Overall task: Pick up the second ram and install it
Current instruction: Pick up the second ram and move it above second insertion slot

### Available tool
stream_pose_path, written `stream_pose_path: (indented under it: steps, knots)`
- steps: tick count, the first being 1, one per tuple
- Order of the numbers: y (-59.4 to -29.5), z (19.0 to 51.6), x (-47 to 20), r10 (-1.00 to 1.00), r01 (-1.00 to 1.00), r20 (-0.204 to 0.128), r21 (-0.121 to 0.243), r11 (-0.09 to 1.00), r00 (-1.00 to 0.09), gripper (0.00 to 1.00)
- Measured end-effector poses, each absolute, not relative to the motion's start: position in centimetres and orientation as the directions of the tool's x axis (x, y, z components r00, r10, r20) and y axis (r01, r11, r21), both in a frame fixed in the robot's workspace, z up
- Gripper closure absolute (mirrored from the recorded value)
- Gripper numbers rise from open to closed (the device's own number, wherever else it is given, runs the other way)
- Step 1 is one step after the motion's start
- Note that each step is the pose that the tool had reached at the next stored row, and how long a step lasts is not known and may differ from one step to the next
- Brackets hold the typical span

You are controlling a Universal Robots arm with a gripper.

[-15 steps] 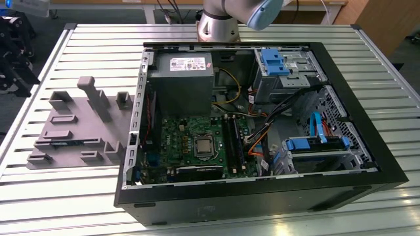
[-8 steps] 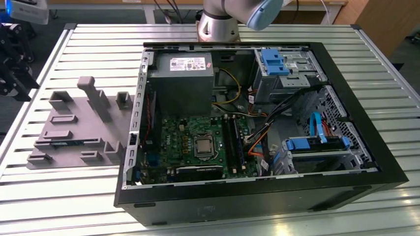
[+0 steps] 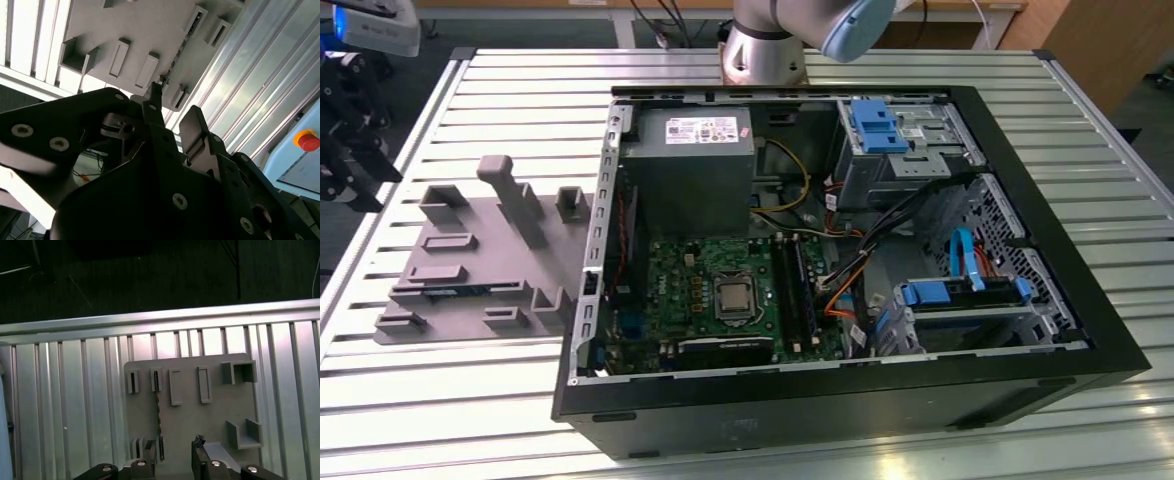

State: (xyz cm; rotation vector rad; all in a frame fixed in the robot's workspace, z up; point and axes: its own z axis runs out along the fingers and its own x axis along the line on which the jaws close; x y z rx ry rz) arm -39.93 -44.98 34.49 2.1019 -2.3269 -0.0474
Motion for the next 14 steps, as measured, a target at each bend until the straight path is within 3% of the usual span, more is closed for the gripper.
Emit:
stream_pose_path:
  steps: [1, 2, 14]
  knots:
    - [-45.0, 34.4, -39.9, -0.995, -0.995, -0.016, 0.026, 0.101, -0.101, 0.62]
    - [-45.0, 34.3, -39.9, -0.995, -0.995, -0.016, 0.026, 0.099, -0.099, 0.55]
    - [-45.2, 32.7, -40.0, -0.996, -0.996, -0.019, 0.026, 0.083, -0.083, 0.55]
